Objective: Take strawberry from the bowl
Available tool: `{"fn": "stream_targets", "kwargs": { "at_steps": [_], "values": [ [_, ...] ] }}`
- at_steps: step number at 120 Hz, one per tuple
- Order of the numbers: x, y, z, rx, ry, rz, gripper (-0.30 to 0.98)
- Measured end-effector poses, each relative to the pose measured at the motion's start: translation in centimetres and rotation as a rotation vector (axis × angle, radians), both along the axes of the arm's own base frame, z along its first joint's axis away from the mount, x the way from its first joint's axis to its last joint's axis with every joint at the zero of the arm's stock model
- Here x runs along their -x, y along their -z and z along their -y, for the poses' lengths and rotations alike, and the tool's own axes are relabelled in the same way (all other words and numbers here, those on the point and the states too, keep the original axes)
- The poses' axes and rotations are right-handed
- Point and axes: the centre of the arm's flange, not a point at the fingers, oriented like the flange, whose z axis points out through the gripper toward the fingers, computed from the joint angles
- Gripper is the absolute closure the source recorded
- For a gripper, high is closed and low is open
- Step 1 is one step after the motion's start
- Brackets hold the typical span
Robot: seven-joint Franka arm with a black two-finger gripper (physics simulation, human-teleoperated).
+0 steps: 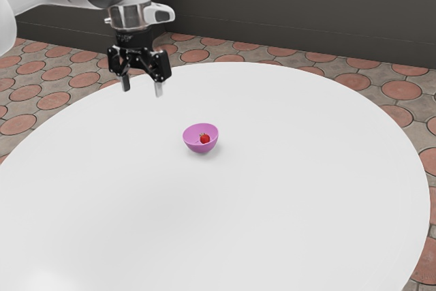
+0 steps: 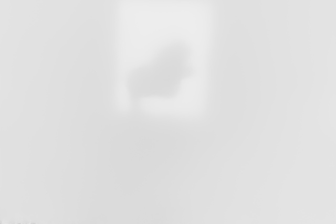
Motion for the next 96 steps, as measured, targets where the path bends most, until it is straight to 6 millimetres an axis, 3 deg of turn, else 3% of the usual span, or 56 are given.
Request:
{"fn": "stream_targets", "kwargs": {
  "at_steps": [13, 18, 33, 47, 59, 71, 77, 85, 96],
  "values": [
    [-0.4, 0.6, 0.1, -0.001, -0.004, -0.01, 0.0],
    [-1.3, 0.4, 1.3, 0.003, 0.013, 0.001, 0.0],
    [-7.0, 1.7, 6.5, 0.043, 0.091, 0.048, 0.0],
    [-9.9, 4.9, 8.2, 0.065, 0.108, 0.068, 0.0],
    [-12.1, 7.2, 8.5, 0.087, 0.084, 0.12, 0.0],
    [-13.9, 6.5, 8.3, 0.086, 0.012, 0.212, 0.0],
    [-15.3, 6.5, 7.2, 0.064, -0.052, 0.26, 0.0],
    [-16.6, 8.1, 5.2, 0.051, -0.135, 0.276, 0.0],
    [-17.6, 10.1, 5.1, 0.065, -0.201, 0.279, 0.01]
  ]
}}
